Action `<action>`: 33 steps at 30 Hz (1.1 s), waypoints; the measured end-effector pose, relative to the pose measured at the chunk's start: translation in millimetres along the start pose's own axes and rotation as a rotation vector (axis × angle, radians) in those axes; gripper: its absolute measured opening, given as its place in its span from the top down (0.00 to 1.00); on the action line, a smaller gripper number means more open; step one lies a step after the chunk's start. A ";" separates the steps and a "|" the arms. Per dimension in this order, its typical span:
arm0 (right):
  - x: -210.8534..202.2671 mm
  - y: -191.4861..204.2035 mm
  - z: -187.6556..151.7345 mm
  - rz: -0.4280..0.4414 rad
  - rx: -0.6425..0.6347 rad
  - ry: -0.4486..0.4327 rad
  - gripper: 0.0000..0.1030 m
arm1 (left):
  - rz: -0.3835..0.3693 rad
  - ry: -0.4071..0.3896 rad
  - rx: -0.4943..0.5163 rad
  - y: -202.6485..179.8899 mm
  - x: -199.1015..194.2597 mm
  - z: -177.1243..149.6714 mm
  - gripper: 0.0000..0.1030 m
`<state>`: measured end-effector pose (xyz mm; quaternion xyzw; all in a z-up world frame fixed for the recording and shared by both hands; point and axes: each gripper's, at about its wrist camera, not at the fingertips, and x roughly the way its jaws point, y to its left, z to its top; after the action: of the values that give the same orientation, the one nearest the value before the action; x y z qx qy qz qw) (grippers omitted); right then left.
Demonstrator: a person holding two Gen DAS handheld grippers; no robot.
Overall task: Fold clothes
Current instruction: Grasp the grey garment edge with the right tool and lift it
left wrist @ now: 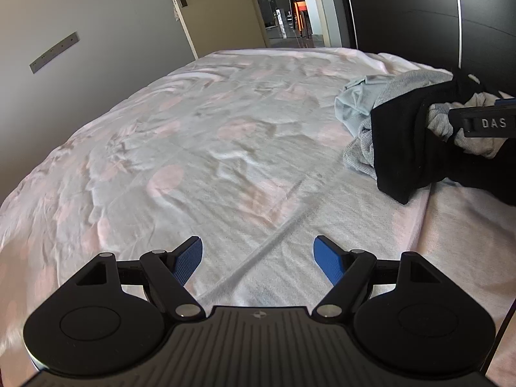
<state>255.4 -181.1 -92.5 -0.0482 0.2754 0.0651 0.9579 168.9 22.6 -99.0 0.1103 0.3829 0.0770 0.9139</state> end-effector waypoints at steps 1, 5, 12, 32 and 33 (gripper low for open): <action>7.1 0.9 -0.9 0.000 -0.001 0.010 0.37 | 0.001 0.003 0.002 -0.8 2.7 0.5 0.27; 30.9 2.6 -2.1 0.021 0.017 0.041 0.41 | 0.003 0.016 0.009 -3.8 13.4 2.3 0.27; 23.0 13.0 0.5 0.041 0.040 -0.005 0.86 | -0.003 0.039 0.006 -0.3 14.8 -1.3 0.27; -172.9 138.4 -38.6 0.466 -0.029 -0.039 0.88 | 0.120 -0.009 -0.139 120.7 -111.1 -54.9 0.27; -182.2 148.0 -43.2 0.508 -0.033 -0.025 0.88 | 0.126 -0.006 -0.147 127.6 -118.3 -60.8 0.27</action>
<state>57.5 -58.5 -39.9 0.0078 0.2655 0.3088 0.9133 35.9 127.6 -26.4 0.0670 0.3657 0.1617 0.9141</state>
